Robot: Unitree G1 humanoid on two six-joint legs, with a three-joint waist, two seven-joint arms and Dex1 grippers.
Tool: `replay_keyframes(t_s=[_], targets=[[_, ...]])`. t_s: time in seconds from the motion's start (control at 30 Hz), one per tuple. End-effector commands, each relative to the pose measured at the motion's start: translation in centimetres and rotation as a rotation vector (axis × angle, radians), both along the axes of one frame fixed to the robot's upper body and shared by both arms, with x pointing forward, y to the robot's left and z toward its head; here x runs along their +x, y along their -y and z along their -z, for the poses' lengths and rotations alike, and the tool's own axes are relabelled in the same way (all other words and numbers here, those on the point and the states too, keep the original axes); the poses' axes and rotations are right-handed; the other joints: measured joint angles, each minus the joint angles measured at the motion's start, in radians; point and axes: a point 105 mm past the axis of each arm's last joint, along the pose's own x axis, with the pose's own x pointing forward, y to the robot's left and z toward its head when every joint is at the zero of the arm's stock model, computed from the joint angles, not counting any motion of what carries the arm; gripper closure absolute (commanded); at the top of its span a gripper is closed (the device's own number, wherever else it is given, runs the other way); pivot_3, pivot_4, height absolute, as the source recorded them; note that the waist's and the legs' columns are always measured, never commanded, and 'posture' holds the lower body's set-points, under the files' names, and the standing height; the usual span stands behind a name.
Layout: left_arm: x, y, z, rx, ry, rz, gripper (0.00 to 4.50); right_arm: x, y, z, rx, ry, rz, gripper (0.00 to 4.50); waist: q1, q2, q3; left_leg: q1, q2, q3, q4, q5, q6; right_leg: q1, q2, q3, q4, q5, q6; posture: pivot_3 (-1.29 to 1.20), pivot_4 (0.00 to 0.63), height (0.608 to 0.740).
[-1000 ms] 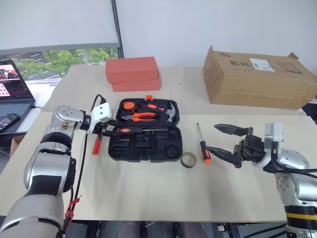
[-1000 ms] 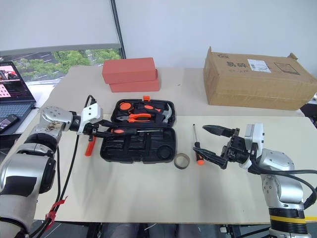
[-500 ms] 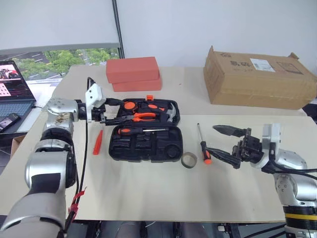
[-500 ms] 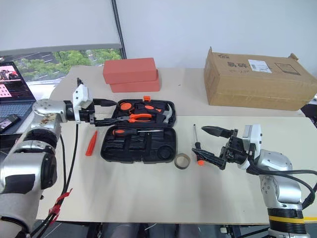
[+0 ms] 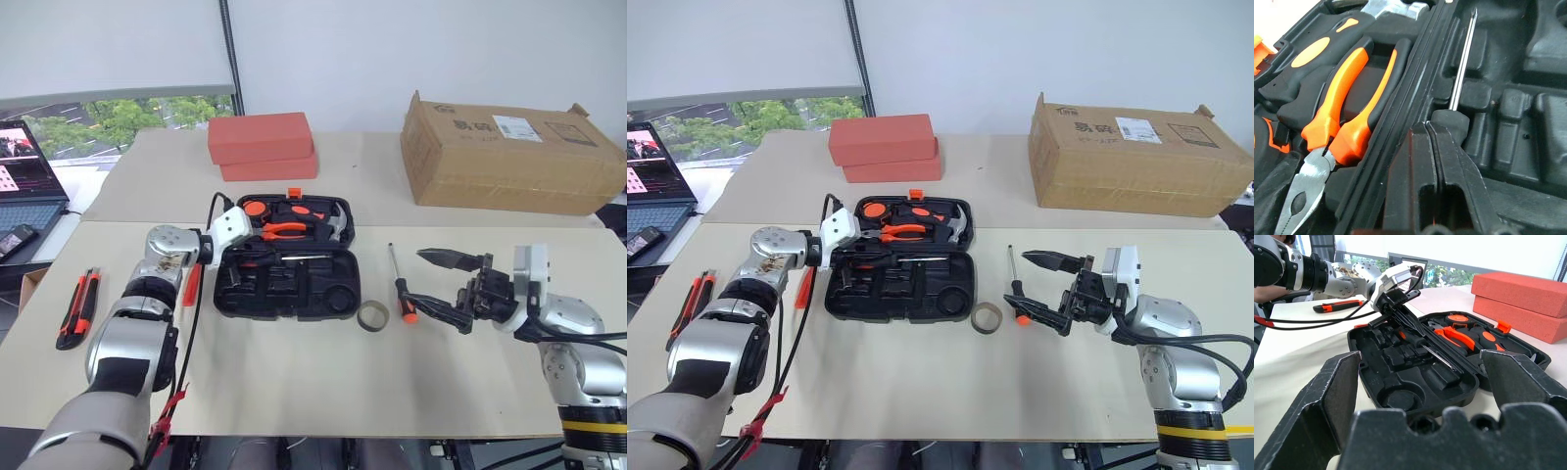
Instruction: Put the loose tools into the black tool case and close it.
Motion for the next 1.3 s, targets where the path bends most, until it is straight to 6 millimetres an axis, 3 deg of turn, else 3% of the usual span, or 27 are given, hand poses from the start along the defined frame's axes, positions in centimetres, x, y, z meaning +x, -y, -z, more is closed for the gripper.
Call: replay_keyframes(t_s=[0.03,0.43,0.6,0.73,0.77,0.83,0.93,1.13,1.3], targets=[[-0.7,0.0,1.3,0.120,-0.004,0.062,4.45,-0.4,0.1,-1.2,-0.006,0.061,0.009,0.00,0.000,0.000,0.000,0.000,0.000,0.000,0.000,0.000,0.000,0.000,0.000,0.000,0.000,0.000,0.000,0.00,0.150,0.712],[0.1,0.0,2.6,0.345,0.125,0.070,4.45,-0.6,0.5,-0.5,-0.016,0.056,0.044,0.00,0.002,0.001,-0.001,0.003,0.000,0.000,0.000,-0.003,0.006,0.002,-0.001,0.001,0.002,0.000,0.000,0.00,0.150,0.712],[0.3,0.4,2.1,0.277,0.125,0.045,4.45,-0.3,1.0,0.1,-0.042,0.026,0.087,0.00,0.002,0.001,-0.001,0.006,0.000,0.000,0.000,-0.003,0.006,0.003,-0.001,0.003,0.005,-0.002,0.004,0.00,0.150,0.712],[1.1,1.0,-1.4,-0.012,0.086,-0.026,4.45,1.1,1.8,1.4,-0.099,-0.058,0.219,0.00,0.002,0.001,-0.001,0.005,0.000,0.000,0.001,-0.002,0.006,0.002,-0.002,0.003,0.005,-0.003,0.005,0.00,0.150,0.712],[1.1,1.1,-2.2,-0.067,0.078,-0.024,3.95,1.4,1.9,1.6,-0.100,-0.076,0.253,0.00,0.002,0.001,-0.001,0.004,0.000,0.000,0.001,-0.002,0.006,0.001,-0.001,0.003,0.006,-0.003,0.005,0.00,0.150,0.712],[0.9,1.3,-3.8,-0.168,0.065,0.010,3.45,2.0,2.1,2.3,-0.114,-0.111,0.326,0.00,0.002,0.001,-0.001,0.001,0.000,0.000,0.002,-0.002,0.006,-0.001,-0.001,0.002,0.005,0.000,0.001,0.00,0.150,0.712],[-0.1,1.2,-6.6,-0.295,0.028,0.111,2.31,3.0,2.0,3.7,-0.128,-0.191,0.458,0.00,0.001,0.001,-0.001,-0.001,0.000,0.000,0.002,0.002,-0.001,-0.002,-0.001,0.001,0.005,0.000,-0.001,0.00,0.150,0.712],[-3.6,0.6,-9.0,-0.301,-0.057,0.304,0.16,4.0,0.9,4.8,-0.129,-0.352,0.609,0.00,-0.010,0.001,-0.001,-0.001,0.000,0.000,0.001,0.003,-0.002,-0.002,0.000,0.003,0.003,-0.001,0.000,0.00,0.150,0.712],[-7.1,0.5,-9.3,-0.185,-0.110,0.403,0.03,4.4,0.3,5.9,-0.216,-0.434,0.717,0.00,-0.020,0.001,-0.001,0.000,0.001,-0.001,0.000,0.003,-0.003,-0.002,0.001,0.009,0.004,-0.002,-0.001,0.00,0.150,0.712]])
